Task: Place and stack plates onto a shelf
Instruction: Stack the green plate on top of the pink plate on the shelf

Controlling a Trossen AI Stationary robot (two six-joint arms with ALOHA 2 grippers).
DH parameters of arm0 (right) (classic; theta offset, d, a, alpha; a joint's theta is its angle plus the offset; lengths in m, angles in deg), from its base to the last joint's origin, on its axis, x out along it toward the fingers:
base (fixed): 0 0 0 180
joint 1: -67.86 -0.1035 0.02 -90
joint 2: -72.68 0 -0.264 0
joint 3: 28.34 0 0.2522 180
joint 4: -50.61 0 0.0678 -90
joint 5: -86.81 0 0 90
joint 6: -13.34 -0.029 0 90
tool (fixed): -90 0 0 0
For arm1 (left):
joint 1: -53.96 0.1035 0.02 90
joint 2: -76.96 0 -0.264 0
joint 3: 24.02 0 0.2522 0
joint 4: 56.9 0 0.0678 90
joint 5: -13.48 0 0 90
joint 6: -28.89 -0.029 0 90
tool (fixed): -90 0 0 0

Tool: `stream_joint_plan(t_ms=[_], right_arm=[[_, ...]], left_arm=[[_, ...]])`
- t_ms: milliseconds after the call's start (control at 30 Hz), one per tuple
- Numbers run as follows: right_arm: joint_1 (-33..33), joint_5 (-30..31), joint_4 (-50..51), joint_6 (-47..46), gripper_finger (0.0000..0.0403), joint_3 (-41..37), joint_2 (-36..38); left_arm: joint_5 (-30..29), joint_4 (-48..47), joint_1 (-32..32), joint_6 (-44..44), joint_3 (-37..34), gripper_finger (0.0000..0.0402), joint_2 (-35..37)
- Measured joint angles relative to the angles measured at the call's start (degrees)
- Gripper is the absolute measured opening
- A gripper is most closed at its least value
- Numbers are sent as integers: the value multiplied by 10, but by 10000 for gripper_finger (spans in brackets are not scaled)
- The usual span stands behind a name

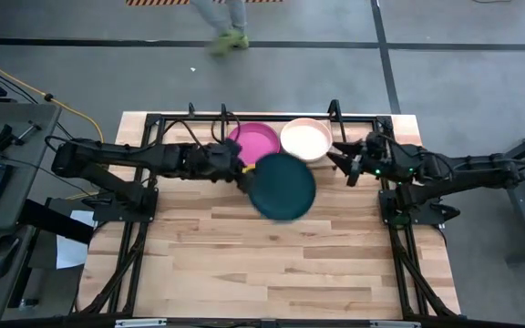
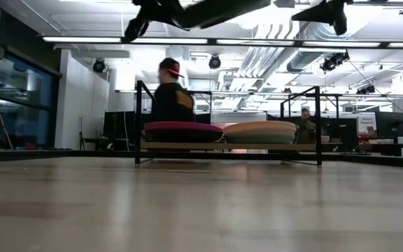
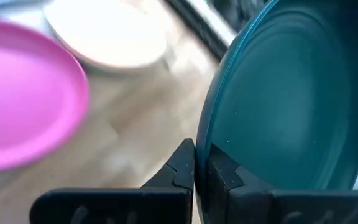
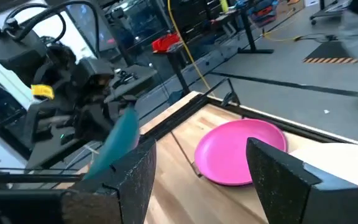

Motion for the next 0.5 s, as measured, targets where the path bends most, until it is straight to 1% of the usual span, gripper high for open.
stream_joint_plan(t_ms=[67,167,200,267,300,400,500], right_arm=[[0,9,7,4,232,0,11],[0,15,23,5,232,0,18],[0,17,26,4,232,0,18],[0,21,35,0,232,0,16],[0,22,36,-1,232,0,14],[0,27,42,-1,232,0,6],[0,27,42,-1,232,0,-1]], left_arm=[[-64,15,5,24,0,1,0],[-174,18,9,62,0,1,0],[-204,19,13,78,0,1,0],[-244,35,20,105,0,1,-7],[-255,48,25,108,1,1,-13],[-253,78,54,89,0,1,-32],[-214,98,97,72,0,1,-50]])
